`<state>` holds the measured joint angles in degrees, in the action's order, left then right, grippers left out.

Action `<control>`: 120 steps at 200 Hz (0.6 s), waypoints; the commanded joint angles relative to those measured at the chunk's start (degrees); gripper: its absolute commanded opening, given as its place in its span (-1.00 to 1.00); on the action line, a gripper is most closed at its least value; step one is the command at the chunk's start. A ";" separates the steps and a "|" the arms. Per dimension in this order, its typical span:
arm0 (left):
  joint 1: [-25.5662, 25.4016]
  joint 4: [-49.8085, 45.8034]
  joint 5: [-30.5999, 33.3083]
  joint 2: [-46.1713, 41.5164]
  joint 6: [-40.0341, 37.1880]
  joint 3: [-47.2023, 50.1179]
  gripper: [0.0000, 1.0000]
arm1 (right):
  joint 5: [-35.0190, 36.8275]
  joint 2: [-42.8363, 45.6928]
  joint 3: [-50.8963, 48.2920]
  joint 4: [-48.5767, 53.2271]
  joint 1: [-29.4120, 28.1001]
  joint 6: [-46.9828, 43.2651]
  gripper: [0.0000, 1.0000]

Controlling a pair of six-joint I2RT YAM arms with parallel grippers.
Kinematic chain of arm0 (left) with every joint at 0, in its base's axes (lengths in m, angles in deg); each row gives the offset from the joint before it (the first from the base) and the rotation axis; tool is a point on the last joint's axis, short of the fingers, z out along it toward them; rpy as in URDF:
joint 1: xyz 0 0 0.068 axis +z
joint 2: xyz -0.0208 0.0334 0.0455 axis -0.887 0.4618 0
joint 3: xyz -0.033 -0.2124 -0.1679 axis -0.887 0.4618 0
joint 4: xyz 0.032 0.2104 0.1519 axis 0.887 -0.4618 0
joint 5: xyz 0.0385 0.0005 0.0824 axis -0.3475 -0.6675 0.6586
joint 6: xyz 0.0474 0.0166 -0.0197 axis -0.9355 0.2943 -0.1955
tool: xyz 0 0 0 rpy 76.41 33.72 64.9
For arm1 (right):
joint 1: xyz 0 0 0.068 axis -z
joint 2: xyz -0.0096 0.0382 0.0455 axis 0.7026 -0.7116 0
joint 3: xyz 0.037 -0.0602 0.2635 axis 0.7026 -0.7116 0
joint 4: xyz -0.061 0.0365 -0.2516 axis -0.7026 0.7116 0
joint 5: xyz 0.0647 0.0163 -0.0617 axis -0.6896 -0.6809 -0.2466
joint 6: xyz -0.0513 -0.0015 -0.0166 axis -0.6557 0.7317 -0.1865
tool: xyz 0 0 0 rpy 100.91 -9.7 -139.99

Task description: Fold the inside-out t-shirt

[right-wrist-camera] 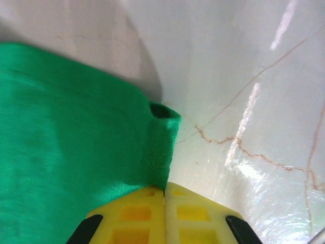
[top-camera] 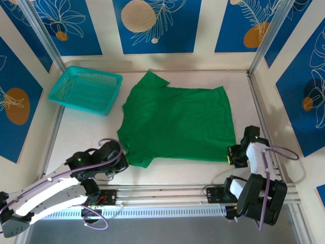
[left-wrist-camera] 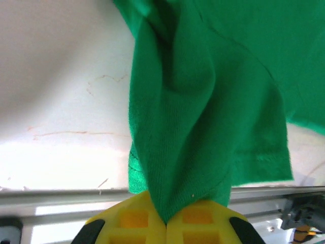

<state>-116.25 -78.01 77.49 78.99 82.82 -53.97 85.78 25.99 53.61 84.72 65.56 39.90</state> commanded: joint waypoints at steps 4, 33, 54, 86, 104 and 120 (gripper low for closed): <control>-0.56 -13.23 3.49 -3.20 9.21 -1.60 -1.00 | 4.70 -0.78 3.12 5.22 2.36 -2.85 -1.00; -0.55 -15.54 2.52 -5.73 13.16 -2.19 -1.00 | 5.60 1.70 5.50 8.62 2.98 -4.53 -1.00; -0.56 -16.39 3.44 -5.50 13.11 -3.44 -1.00 | 6.98 6.62 7.15 9.76 2.81 -5.19 -1.00; -0.56 -15.81 9.12 -1.13 9.02 -7.86 -1.00 | 6.48 9.83 11.66 9.43 2.79 -5.59 -1.00; -0.61 -12.52 10.37 4.60 5.29 -11.26 -1.00 | 5.08 8.51 13.10 8.55 2.77 -5.34 -1.00; -0.56 -9.32 11.93 9.93 1.41 -14.13 -1.00 | 3.24 7.18 13.04 5.29 2.75 -5.95 -1.00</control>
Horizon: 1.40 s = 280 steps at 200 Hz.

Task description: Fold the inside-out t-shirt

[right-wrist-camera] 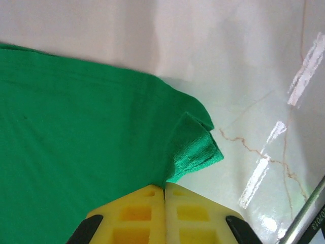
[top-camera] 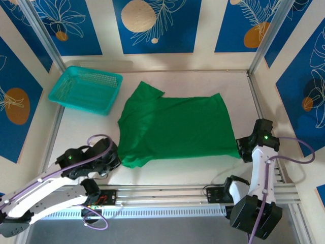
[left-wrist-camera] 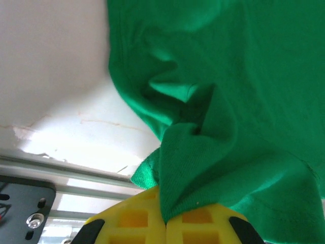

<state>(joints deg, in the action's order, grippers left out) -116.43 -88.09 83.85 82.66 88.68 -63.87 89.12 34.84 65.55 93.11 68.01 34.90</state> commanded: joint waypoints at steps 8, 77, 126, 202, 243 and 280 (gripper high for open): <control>-0.32 1.11 7.48 9.06 -6.24 -6.09 -1.00 | -0.15 -2.16 0.96 -4.55 0.18 -0.90 -1.00; -0.12 7.55 20.13 26.10 -31.14 -21.35 -1.00 | -4.81 -11.05 0.76 -14.55 -1.26 0.10 -0.98; 1.45 10.67 27.25 37.23 -44.79 -29.93 -1.00 | -4.08 -18.79 5.29 -16.95 -3.32 0.16 -0.96; 17.11 32.39 22.15 55.09 -56.41 -30.36 0.99 | -9.18 -42.98 17.88 -24.29 -9.47 -3.76 0.08; 18.27 22.56 16.19 48.15 -53.99 -29.09 0.99 | -11.48 -32.01 13.82 -20.34 -8.75 -7.15 0.47; 17.91 25.34 -1.54 34.16 -41.40 -9.50 0.60 | -18.82 -22.86 5.16 -21.87 -15.79 -13.52 0.47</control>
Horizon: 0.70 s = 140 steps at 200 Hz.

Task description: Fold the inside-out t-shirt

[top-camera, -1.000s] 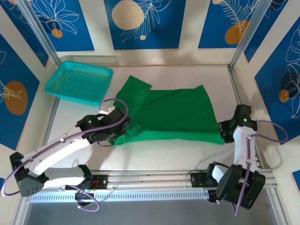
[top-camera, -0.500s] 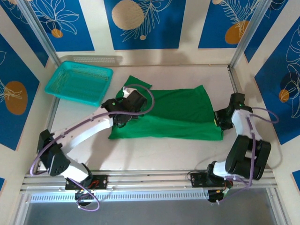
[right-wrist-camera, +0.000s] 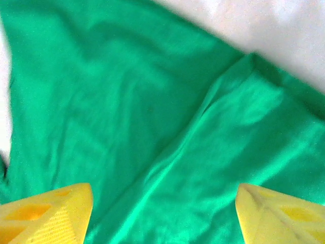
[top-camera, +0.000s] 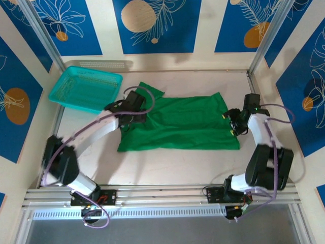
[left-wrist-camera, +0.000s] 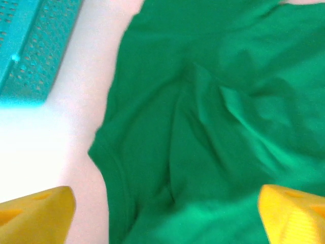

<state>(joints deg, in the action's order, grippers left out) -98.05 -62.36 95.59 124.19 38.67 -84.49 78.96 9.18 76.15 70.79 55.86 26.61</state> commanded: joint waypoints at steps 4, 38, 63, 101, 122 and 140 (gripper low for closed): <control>-0.48 0.58 -13.88 -8.35 10.24 13.20 0.55 | -11.57 2.58 -6.52 -0.74 -3.90 -5.42 0.47; -0.57 5.82 -10.19 -10.55 18.28 25.83 0.17 | -13.40 -5.03 -10.46 -2.45 -1.55 -4.72 0.39; -0.55 5.65 -6.44 -9.54 21.90 29.38 -0.19 | -9.72 -7.94 -11.69 -1.43 2.14 -3.33 0.22; -0.40 9.31 -3.22 -9.06 24.23 37.76 -0.61 | -3.21 -5.40 -13.72 0.79 6.61 -3.51 0.09; 1.18 6.69 -0.91 -8.05 24.23 39.12 -0.87 | -2.61 -3.24 -14.83 0.70 8.40 -4.32 0.08; 2.73 6.87 -2.28 -7.48 23.05 38.99 -1.00 | -4.38 -2.70 -15.10 1.27 9.80 -4.61 0.07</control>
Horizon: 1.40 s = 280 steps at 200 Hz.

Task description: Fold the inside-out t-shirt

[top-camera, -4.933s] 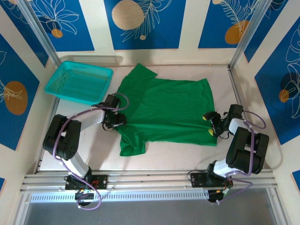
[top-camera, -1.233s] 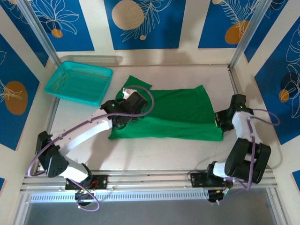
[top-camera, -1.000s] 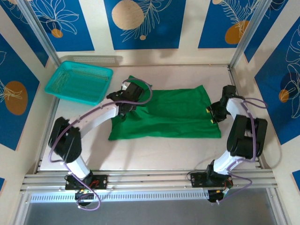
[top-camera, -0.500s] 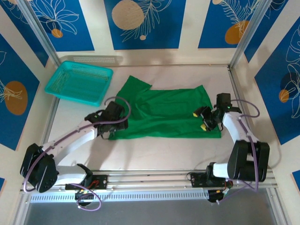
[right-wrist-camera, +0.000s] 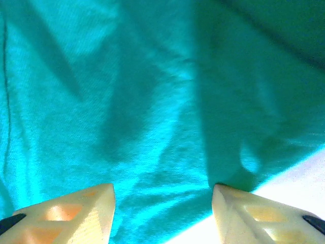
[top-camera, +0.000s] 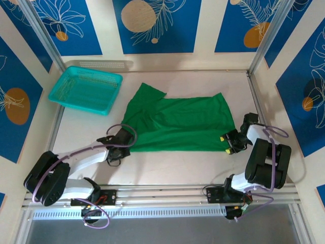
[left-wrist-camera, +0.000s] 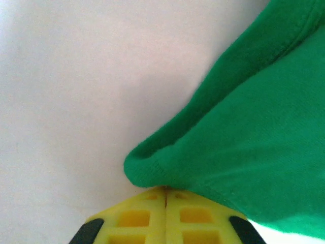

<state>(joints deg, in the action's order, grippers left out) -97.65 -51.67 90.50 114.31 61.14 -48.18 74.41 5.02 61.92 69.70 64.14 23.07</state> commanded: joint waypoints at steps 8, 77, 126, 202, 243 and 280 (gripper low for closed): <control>2.83 -4.37 2.00 2.46 0.58 2.28 -1.00 | -0.78 1.85 -1.11 2.56 1.92 -0.69 0.06; 3.15 -18.86 1.34 -22.61 1.82 1.42 -0.95 | -7.00 20.08 1.57 1.81 -10.04 -5.10 0.07; 2.79 -4.31 -13.46 -9.63 -8.36 -11.61 -0.05 | -8.43 10.00 10.55 -17.39 -40.24 -14.48 0.11; 6.81 7.97 -10.61 17.71 -13.39 -18.06 -0.17 | 12.67 -31.00 43.69 -10.98 -53.83 -29.14 0.04; 9.05 10.80 -12.48 15.83 -8.41 -10.26 -0.45 | 24.62 -41.79 53.56 -5.48 -57.87 -29.66 0.06; 9.05 13.17 -17.44 14.73 -4.94 -4.94 -0.44 | 26.73 -45.46 58.33 -3.61 -58.14 -26.04 -0.30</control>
<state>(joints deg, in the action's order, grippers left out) -88.95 -35.91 77.89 127.75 53.05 -57.45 97.21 -39.63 116.82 63.06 6.00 -4.86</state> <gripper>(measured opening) 0.274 0.408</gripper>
